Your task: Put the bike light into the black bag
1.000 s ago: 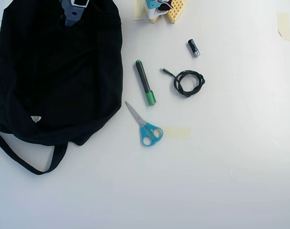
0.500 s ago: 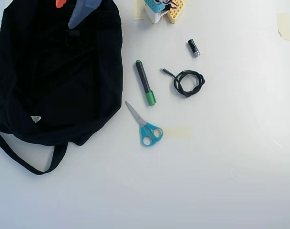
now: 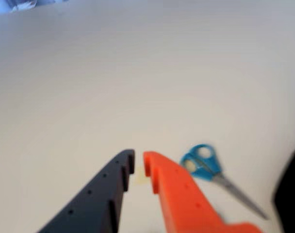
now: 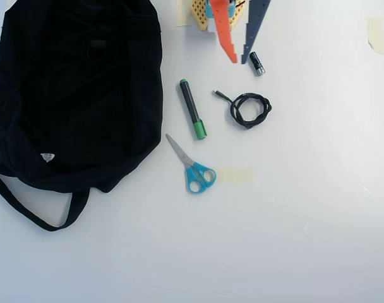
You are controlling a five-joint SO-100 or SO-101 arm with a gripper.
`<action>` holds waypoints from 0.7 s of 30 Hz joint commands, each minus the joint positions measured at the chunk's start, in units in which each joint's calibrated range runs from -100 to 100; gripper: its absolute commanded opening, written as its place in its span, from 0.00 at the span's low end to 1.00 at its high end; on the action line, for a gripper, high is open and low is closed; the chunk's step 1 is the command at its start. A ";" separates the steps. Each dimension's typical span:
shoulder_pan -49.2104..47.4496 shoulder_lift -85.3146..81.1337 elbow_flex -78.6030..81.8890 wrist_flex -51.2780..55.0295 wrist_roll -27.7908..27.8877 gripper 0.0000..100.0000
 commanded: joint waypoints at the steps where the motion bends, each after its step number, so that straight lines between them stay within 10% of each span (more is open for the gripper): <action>1: -0.60 -1.10 0.54 2.74 0.23 0.02; 21: 1.27 -23.43 51.84 -7.60 2.02 0.02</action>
